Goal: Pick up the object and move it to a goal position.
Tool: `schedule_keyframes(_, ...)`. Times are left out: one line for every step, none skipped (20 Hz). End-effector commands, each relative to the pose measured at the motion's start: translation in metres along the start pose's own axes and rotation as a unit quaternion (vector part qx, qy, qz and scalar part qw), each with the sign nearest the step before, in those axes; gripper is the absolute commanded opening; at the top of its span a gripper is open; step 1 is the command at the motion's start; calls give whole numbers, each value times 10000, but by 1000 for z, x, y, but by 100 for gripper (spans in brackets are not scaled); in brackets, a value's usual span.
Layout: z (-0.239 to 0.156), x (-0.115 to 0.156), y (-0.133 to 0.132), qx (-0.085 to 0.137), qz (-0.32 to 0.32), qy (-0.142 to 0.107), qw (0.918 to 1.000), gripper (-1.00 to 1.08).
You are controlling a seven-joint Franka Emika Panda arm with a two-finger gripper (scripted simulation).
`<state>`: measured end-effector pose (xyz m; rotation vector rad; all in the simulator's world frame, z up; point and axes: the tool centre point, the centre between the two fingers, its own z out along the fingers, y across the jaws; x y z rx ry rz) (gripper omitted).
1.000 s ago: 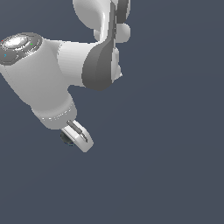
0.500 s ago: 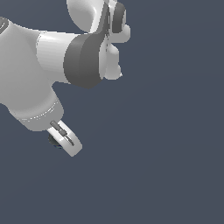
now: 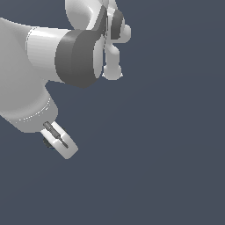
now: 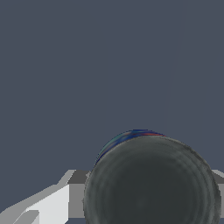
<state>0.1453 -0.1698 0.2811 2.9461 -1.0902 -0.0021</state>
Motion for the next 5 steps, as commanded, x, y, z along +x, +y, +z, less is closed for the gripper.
schedule_keyframes(-2,1,0,3,-2,5,10000,-100)
schedule_keyframes(-2,1,0,3,-2,5,10000,-100)
schedule_keyframes(-2,2,0,3,-2,5,10000,-100)
schedule_keyframes(-2,2,0,3,-2,5,10000,-100)
schedule_keyframes(-2,2,0,3,-2,5,10000,-100)
